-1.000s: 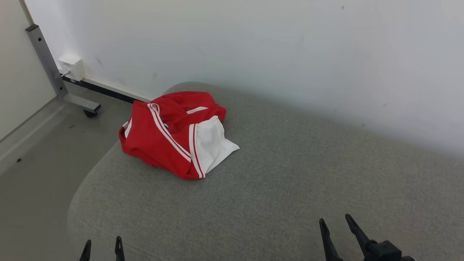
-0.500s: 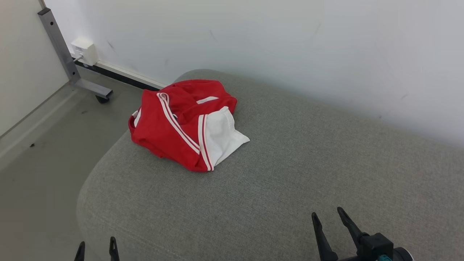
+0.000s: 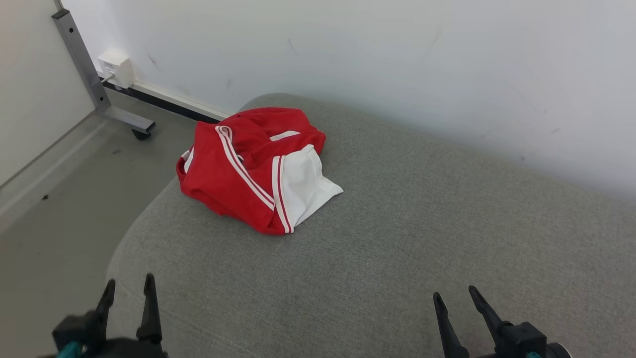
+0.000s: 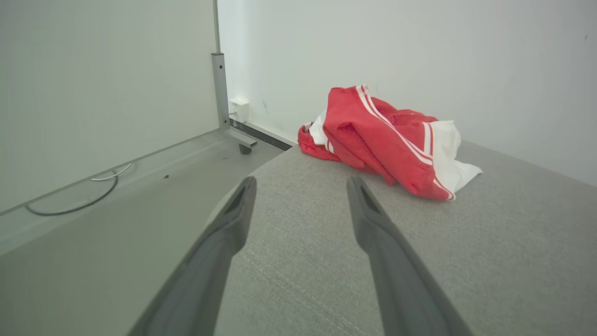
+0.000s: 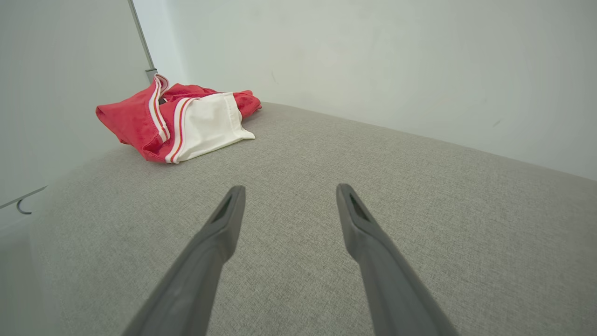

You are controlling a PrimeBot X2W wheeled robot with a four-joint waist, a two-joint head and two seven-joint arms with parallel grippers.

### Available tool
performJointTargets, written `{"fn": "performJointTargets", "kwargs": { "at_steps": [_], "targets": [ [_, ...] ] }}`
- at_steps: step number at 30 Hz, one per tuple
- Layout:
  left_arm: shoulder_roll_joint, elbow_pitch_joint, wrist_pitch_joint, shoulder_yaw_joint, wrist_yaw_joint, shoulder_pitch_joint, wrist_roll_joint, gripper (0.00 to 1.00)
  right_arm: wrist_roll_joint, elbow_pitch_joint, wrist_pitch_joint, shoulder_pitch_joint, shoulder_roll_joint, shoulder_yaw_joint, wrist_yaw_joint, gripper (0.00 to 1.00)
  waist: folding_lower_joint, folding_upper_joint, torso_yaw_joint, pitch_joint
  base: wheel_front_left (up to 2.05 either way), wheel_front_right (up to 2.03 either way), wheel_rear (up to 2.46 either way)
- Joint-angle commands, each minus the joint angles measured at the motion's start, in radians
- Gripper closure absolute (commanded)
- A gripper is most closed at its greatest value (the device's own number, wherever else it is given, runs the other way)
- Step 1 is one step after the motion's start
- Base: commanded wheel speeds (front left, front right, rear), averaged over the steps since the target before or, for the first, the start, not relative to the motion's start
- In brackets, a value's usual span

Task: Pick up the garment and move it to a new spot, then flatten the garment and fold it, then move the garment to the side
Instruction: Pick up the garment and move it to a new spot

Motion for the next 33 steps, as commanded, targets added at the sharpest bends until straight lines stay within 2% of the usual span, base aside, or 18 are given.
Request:
{"fn": "performJointTargets", "kwargs": {
  "at_steps": [1, 4, 6, 12, 20, 25, 33],
  "targets": [
    [0.03, 0.04, 0.034, -0.016, -0.011, -0.086, -0.016, 0.0, 0.001, -0.009, -0.005, 0.02, -0.002, -0.011, -0.002, 0.0, 0.0, 0.0, 0.001, 0.002, 0.0, 0.0, 0.0],
    [0.078, 0.103, 0.099, -0.02, -0.017, -0.191, -0.063, 0.0, 0.0, -0.022, -0.005, 0.036, -0.001, -0.007, -0.002, 0.0, 0.0, 0.0, -0.025, 0.015, 0.0, 0.0, 0.0],
    [0.085, 0.122, 0.123, -0.015, -0.018, -0.222, -0.086, 0.0, -0.009, -0.026, -0.005, 0.037, -0.001, -0.007, -0.002, 0.0, 0.0, 0.0, -0.042, 0.023, 0.0, 0.0, 0.0],
    [0.162, 0.161, 0.295, 0.054, -0.02, -0.368, -0.242, 0.0, -0.077, -0.052, -0.005, -0.007, -0.002, 0.007, -0.002, 0.0, 0.0, 0.0, -0.19, 0.148, 0.0, 0.0, 0.0],
    [0.277, 0.106, 0.545, 0.168, -0.02, -0.453, -0.49, 0.0, -0.138, -0.097, -0.004, -0.082, -0.002, 0.013, -0.002, 0.0, 0.0, 0.0, -0.366, 0.326, 0.0, 0.0, 0.0],
    [0.347, 0.043, 0.645, 0.23, 0.013, -0.477, -0.55, 0.0, -0.141, -0.127, -0.004, -0.106, -0.002, 0.014, -0.002, 0.0, 0.0, 0.0, -0.434, 0.411, 0.0, 0.0, 0.0],
    [0.378, -0.012, 0.746, 0.27, 0.083, -0.485, -0.601, 0.0, -0.121, -0.14, -0.005, -0.125, -0.001, 0.025, -0.002, 0.0, 0.0, 0.0, -0.486, 0.478, 0.0, 0.0, 0.0]
  ]
}}
